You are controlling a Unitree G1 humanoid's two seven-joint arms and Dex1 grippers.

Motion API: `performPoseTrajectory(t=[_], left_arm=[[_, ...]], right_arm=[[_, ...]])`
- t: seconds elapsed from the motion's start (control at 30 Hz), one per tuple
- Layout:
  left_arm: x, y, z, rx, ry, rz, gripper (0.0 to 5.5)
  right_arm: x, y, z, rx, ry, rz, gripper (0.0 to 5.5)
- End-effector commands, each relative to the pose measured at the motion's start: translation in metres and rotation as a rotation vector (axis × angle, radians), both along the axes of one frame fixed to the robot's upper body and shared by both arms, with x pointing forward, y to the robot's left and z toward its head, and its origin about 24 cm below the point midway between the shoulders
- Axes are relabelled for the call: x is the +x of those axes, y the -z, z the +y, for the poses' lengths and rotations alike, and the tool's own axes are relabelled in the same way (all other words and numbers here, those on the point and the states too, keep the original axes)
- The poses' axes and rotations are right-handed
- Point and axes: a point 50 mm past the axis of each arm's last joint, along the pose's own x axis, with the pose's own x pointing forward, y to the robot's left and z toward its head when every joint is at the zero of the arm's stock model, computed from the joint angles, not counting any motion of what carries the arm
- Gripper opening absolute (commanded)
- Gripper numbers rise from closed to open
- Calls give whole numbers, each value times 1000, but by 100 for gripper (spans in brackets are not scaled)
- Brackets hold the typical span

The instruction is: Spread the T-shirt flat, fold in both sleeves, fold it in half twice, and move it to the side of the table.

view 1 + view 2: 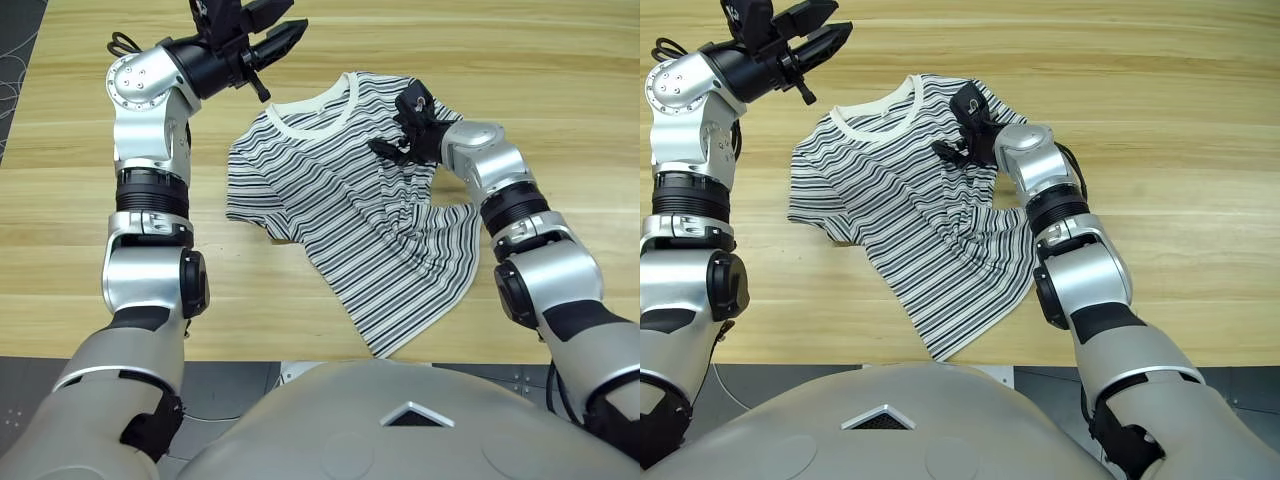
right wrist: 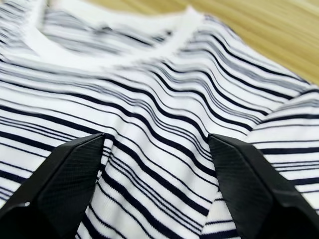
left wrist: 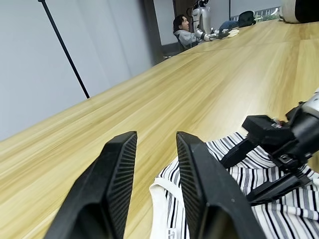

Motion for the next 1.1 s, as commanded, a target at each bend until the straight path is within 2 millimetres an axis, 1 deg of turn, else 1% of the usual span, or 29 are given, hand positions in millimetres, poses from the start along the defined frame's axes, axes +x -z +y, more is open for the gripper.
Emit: performPoseTrajectory(t=[0.03,0.1,0.2,0.27,0.43,0.5,0.57,0.63,0.73,0.83,0.9,0.97,1.03,1.1], left_arm=[[-6,-2,-4,-13,17,-9,146],[-10,-4,-4,-20,24,-18,146],[-13,-6,-3,-27,22,-24,146],[-13,-6,-3,-30,19,-25,146],[-13,-1,-1,-27,-4,-9,146],[-11,3,1,-21,-34,12,146],[-5,13,4,0,-115,67,146],[-3,23,6,8,-177,105,146],[-3,31,5,8,-208,118,146],[-6,38,-1,11,-211,132,146],[-7,44,-6,4,-216,165,146],[-13,56,-14,-17,-221,235,146],[-24,67,-24,-71,-228,292,146],[-42,72,-42,-149,-198,348,146]], right_arm=[[8,6,-9,-150,156,-20,378],[12,6,-22,-170,284,-16,378],[14,7,-41,-177,431,-9,378],[16,4,-54,-153,539,-22,378],[20,-2,-68,-136,659,-69,378],[23,-7,-75,-127,717,-102,378],[25,-12,-81,-105,782,-137,378],[25,-12,-85,-74,838,-141,378],[23,-12,-92,-36,922,-141,378],[24,-16,-102,4,1011,-166,378],[25,-18,-102,57,1010,-162,378],[30,-23,-88,140,912,-162,378],[35,-33,-77,201,794,-188,378],[39,-45,-73,236,681,-242,378]])
